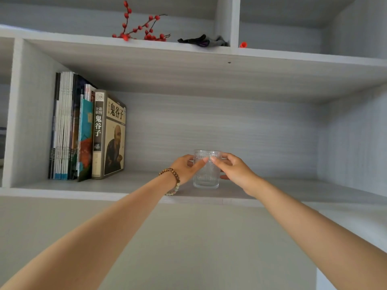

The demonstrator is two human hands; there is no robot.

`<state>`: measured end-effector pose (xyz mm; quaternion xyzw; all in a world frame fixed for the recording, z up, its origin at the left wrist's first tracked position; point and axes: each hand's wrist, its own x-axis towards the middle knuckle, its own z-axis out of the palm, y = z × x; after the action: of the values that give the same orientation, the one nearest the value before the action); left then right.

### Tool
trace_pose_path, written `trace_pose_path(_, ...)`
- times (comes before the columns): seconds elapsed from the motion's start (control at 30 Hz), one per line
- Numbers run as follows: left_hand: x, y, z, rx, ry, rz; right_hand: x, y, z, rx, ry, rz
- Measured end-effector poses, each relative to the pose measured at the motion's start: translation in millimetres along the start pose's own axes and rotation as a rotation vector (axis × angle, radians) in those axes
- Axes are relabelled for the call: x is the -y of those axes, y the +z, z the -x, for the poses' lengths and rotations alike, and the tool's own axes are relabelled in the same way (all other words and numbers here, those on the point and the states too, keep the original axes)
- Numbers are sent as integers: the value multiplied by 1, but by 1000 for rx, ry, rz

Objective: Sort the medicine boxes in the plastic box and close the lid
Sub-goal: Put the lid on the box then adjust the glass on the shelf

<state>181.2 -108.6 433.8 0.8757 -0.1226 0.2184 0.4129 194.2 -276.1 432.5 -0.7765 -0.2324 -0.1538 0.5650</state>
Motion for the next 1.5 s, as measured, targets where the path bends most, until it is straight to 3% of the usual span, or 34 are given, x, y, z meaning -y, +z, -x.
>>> trace_pose_path(0.23,-4,-4,6,-54,51,85,8,3,8,-97,-87,-70)
trace_pose_path(0.5,-35,-37,47,-320,245,267,62,15,35,-143,-253,-236)
trace_pose_path(0.67,-42,-72,96,-464,279,174,89,42,61,-48,-313,-351)
trace_pose_path(1.0,19,-116,224,-491,107,104,85,135,137,289,-297,-450)
trace_pose_path(1.3,131,-144,309,-275,-39,82,32,247,194,415,-161,-346)
trace_pose_path(1.5,236,-154,340,-40,-123,138,-25,337,236,351,47,-292)
